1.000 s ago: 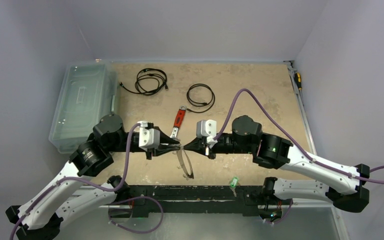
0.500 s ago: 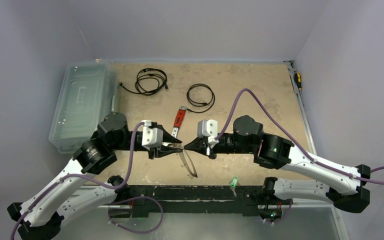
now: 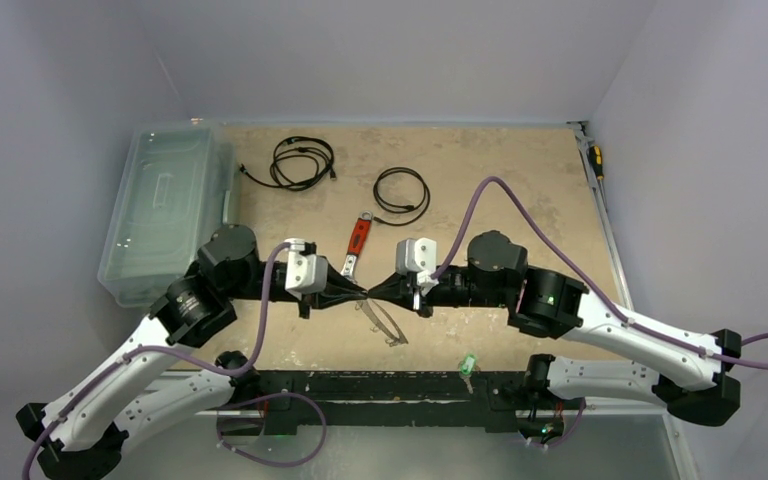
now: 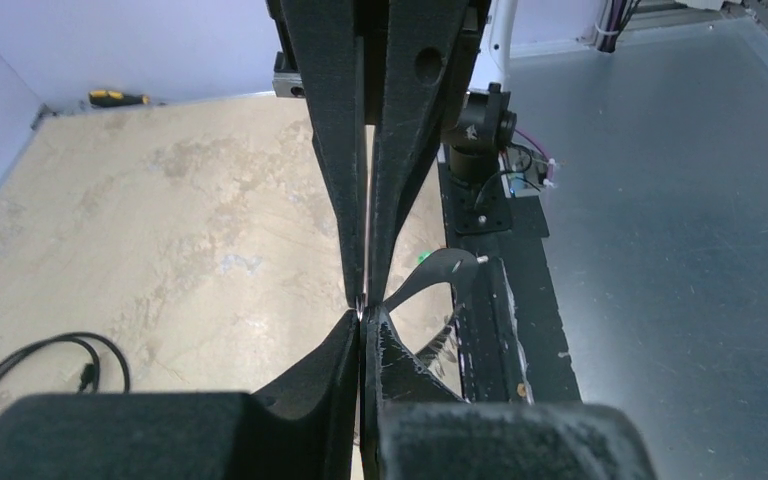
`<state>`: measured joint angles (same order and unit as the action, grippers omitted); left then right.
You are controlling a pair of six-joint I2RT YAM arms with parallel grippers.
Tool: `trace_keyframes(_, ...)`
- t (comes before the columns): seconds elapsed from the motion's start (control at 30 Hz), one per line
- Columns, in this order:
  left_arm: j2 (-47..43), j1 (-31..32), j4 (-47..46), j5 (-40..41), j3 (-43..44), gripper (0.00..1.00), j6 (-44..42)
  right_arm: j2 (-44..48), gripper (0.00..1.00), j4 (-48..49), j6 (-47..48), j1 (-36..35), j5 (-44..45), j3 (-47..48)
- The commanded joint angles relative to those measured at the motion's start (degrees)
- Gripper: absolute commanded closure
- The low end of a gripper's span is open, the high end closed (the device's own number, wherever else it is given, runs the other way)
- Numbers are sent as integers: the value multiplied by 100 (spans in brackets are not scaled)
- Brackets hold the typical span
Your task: Put the keys on the keyring
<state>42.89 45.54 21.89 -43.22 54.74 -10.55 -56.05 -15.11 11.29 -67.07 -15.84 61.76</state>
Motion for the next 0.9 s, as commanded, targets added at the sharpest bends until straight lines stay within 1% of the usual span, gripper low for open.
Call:
trace_keyframes(0.0, -406, 34, -824, 26, -267, 100, 285, 316, 82, 716, -170, -21, 290, -94)
trace_keyframes(0.03, -498, 32, -1035, 2, -399, 100, 390, 389, 72, 798, -211, -23, 340, -184)
trace_keyframes(0.07, -591, 29, -1355, 0, -558, 100, 545, 473, 65, 898, -245, -21, 370, -275)
trace_keyframes(0.1, -666, 33, -1573, -8, -668, 100, 645, 549, 61, 1044, -293, -24, 378, -382)
trace_keyframes(0.13, -730, 34, -1794, -17, -788, 100, 748, 619, 60, 1143, -343, -23, 370, -477)
trace_keyframes(0.23, -868, 34, -2462, -48, -1072, 100, 1002, 738, 60, 1371, -490, -17, 324, -692)
trace_keyframes(0.4, -1029, 26, -3363, -149, -1438, 100, 1657, 693, 65, 1764, -681, -23, 100, -895)
trace_keyframes(0.6, -1190, 33, -3701, 19, -1649, 100, 1890, 464, 65, 1972, -783, -17, -226, -844)
trace_keyframes(0.87, -1283, 27, -4277, 332, -1902, 100, 2309, 297, 66, 2261, -847, -23, -349, -797)
